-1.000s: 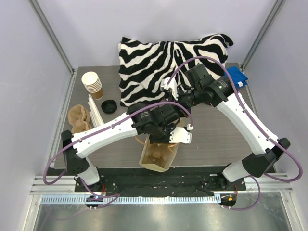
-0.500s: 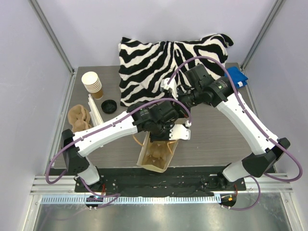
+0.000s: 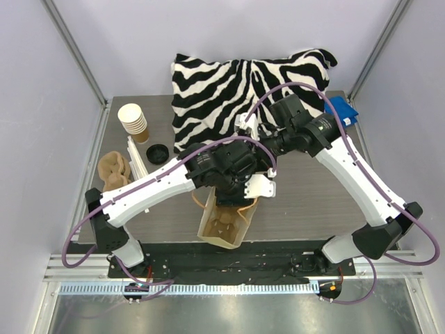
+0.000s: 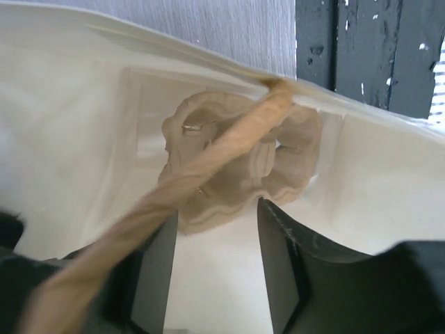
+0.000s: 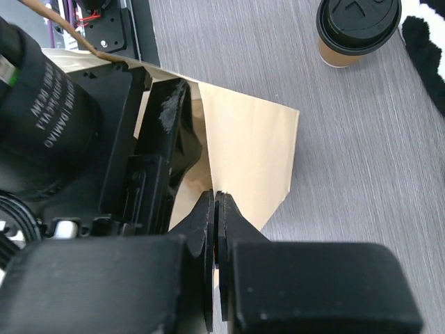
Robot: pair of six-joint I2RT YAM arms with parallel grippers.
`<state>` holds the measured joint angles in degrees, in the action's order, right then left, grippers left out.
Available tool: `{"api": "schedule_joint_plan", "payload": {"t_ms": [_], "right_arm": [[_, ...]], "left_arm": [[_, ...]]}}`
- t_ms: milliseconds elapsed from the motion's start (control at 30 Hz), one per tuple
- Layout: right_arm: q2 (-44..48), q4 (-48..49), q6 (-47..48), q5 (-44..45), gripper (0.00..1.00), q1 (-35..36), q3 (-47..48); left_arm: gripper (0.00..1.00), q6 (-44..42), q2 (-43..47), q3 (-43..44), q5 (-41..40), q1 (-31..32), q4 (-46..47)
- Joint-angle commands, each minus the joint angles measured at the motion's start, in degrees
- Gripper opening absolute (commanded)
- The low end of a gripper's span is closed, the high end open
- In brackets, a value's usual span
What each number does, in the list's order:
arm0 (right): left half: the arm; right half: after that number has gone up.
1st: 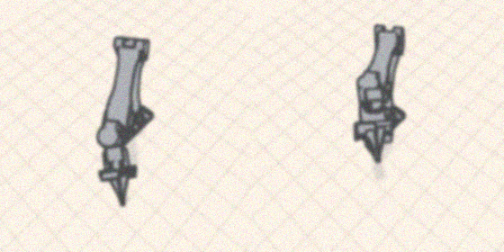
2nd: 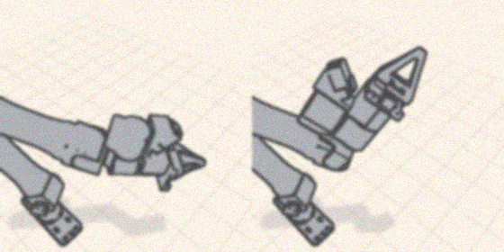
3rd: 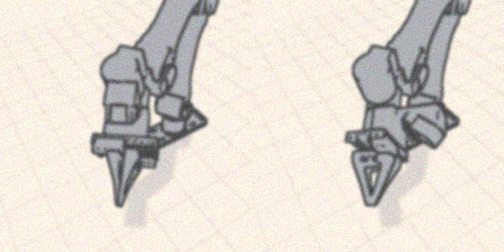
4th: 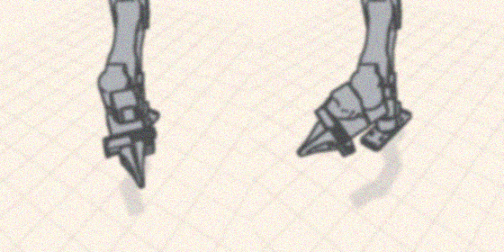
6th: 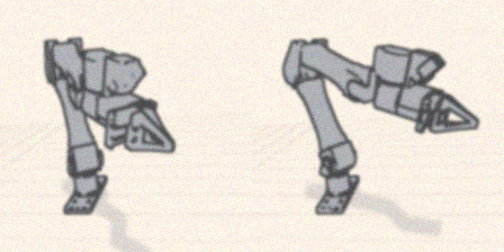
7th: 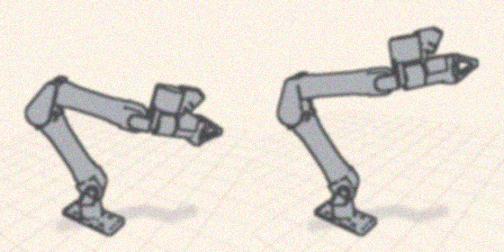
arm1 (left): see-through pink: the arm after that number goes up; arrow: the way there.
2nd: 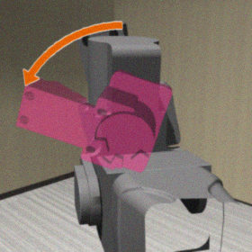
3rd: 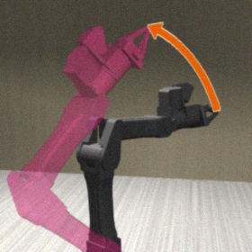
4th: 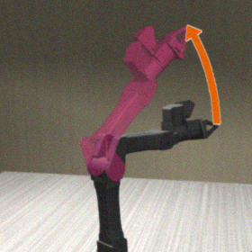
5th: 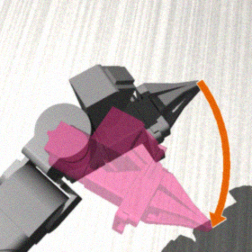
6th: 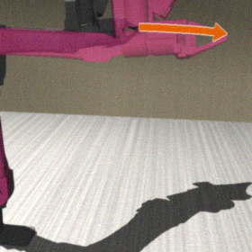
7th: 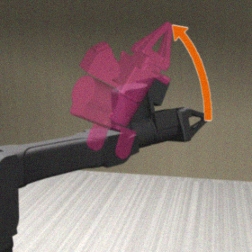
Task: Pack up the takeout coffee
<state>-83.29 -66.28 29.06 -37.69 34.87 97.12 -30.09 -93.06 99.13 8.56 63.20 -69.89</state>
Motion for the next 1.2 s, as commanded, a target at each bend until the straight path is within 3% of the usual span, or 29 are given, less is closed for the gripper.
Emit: {"api": "schedule_joint_plan", "payload": {"t_ms": [0, 167, 667, 733, 900, 1167], "right_arm": [[1.99, 0.98, -0.05, -0.63, 0.01, 0.90, -0.88], [1.90, 0.89, -0.41, -0.72, 0.01, 0.90, -0.97], [2.51, 0.63, 0.38, 0.86, 0.01, 0.90, -1.85], [2.78, 0.28, 0.56, 2.35, 0.01, 0.90, -2.02], [6.54, 1.85, -2.77, 4.55, 0.01, 0.46, -6.76], [10.07, 3.61, -4.45, 7.81, 0.01, -2.96, -9.76]], "left_arm": [[0.57, 1.61, 3.05, 4.66, -0.82, 0.52, 3.26], [0.69, 1.79, 4.20, 6.33, -3.45, 3.15, 4.15], [0.70, 2.05, 10.52, 6.60, -3.99, 4.30, 11.00], [0.74, 3.01, 10.79, 7.39, -4.60, 4.30, 11.79], [0.77, 4.77, 8.94, 15.63, -5.39, 4.21, 8.10], [0.87, 8.10, 11.93, 20.48, -7.77, 2.03, 10.56]]}}
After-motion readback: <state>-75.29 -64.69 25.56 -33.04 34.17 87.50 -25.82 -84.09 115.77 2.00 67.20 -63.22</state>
